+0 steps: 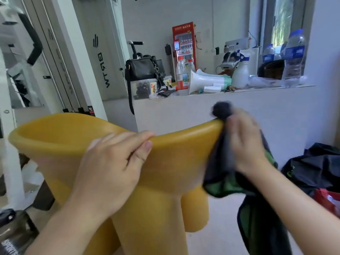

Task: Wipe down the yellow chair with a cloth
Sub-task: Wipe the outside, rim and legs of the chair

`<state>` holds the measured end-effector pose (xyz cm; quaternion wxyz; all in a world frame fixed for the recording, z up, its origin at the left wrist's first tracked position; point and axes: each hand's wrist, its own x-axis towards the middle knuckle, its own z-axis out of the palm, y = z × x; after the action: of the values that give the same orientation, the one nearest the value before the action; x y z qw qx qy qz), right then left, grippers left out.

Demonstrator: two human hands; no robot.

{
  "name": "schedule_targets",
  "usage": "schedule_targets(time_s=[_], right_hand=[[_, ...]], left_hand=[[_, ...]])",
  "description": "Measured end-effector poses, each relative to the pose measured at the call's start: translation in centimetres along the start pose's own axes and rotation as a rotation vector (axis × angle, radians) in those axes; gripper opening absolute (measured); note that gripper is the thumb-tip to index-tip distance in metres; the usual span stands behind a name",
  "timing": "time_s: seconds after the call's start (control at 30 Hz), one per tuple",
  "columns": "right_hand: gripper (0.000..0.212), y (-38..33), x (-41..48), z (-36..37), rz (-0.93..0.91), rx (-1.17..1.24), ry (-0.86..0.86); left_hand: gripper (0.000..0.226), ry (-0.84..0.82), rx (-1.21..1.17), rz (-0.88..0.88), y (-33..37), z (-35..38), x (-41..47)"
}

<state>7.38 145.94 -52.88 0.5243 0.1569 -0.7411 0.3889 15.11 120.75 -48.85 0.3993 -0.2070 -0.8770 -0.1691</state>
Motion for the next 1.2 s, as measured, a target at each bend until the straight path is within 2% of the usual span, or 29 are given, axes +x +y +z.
schedule_targets(time_s=[0.03, 0.07, 0.1, 0.13, 0.2, 0.27, 0.33, 0.37, 0.47, 0.5, 0.57, 0.63, 0.7, 0.73, 0.77, 0.83, 0.9, 0.93, 0.97, 1.0, 1.1, 1.2], right_hand=[[0.030, 0.8, 0.7, -0.2, 0.228, 0.107, 0.066], [0.031, 0.6, 0.6, 0.1, 0.377, 0.129, 0.111], [0.035, -1.1, -0.2, 0.6, 0.396, 0.091, 0.128], [0.038, -3.5, -1.5, 1.5, 0.302, 0.033, 0.115], [0.035, -8.4, -4.1, 3.2, -0.059, -0.097, -0.002], [0.035, -9.9, -5.0, 3.6, -0.337, -0.157, -0.137], [0.032, -8.0, -3.3, 2.4, -0.414, -0.230, -0.149], [0.030, -6.2, -2.2, 1.7, -0.310, -0.228, -0.131], [0.029, -2.8, 1.5, -0.2, 0.315, -0.079, 0.042], [0.032, -3.4, 1.4, 0.2, 0.384, -0.091, 0.051], [0.034, -6.7, -0.5, 1.8, 0.191, -0.211, -0.015], [0.025, -10.4, -2.8, 2.5, -0.141, -0.269, -0.144], [0.026, -10.3, -2.6, 1.6, -0.411, -0.277, -0.296], [0.028, -9.2, -1.6, 0.8, -0.475, -0.309, -0.338], [0.029, -7.4, -0.8, 0.2, -0.451, -0.323, -0.345], [0.035, -4.0, 0.0, -0.4, -0.169, -0.258, -0.246], [0.047, -3.0, -0.5, 0.0, 0.235, -0.122, -0.006], [0.046, -3.4, -1.2, 0.7, 0.387, -0.065, 0.107], [0.042, -4.4, -2.3, 1.7, 0.453, -0.034, 0.172], [0.040, -6.3, -3.5, 2.7, 0.401, -0.043, 0.183], [0.043, -10.4, -7.9, 5.4, -0.157, -0.188, 0.016], [0.043, -7.8, -6.0, 3.4, -0.597, -0.396, -0.110]], left_hand=[[0.038, 0.003, -0.024, -0.005, -0.3, 0.2, -0.1], [0.038, 0.018, -0.031, -0.013, -0.3, 0.5, -0.3], [0.038, 0.034, -0.036, -0.018, -0.2, 0.7, -0.4], [0.037, 0.053, -0.040, -0.021, 0.0, 0.9, -0.5], [0.033, 0.086, -0.022, -0.006, 0.0, 0.9, -0.5], [0.031, 0.095, -0.016, 0.025, -0.3, 1.0, -0.5], [0.033, 0.072, -0.057, 0.040, -0.6, 0.8, -0.6], [0.033, 0.060, -0.076, 0.042, -0.6, 0.7, -0.6], [0.029, 0.054, -0.085, 0.050, -0.7, 0.7, -0.6], [0.029, 0.063, -0.084, 0.047, -0.7, 0.7, -0.7], [0.032, 0.072, -0.078, 0.045, -0.8, 0.6, -0.8], [0.037, 0.067, -0.059, 0.069, -1.0, 0.6, -0.9], [0.038, 0.068, -0.056, 0.107, -1.3, 0.7, -0.8], [0.038, 0.066, -0.062, 0.121, -1.3, 0.7, -0.8], [0.038, 0.068, -0.069, 0.124, -1.3, 0.7, -0.8], [0.037, 0.079, -0.083, 0.113, -1.2, 0.8, -0.7], [0.035, 0.091, -0.100, 0.109, -1.1, 1.0, -0.7], [0.035, 0.099, -0.102, 0.105, -1.1, 1.1, -0.7], [0.035, 0.105, -0.100, 0.101, -1.1, 1.2, -0.8], [0.036, 0.106, -0.099, 0.098, -1.1, 1.2, -0.8], [0.036, 0.100, -0.118, 0.116, -1.1, 0.8, -0.6], [0.037, 0.063, -0.145, 0.141, -1.3, 0.4, -0.7]])
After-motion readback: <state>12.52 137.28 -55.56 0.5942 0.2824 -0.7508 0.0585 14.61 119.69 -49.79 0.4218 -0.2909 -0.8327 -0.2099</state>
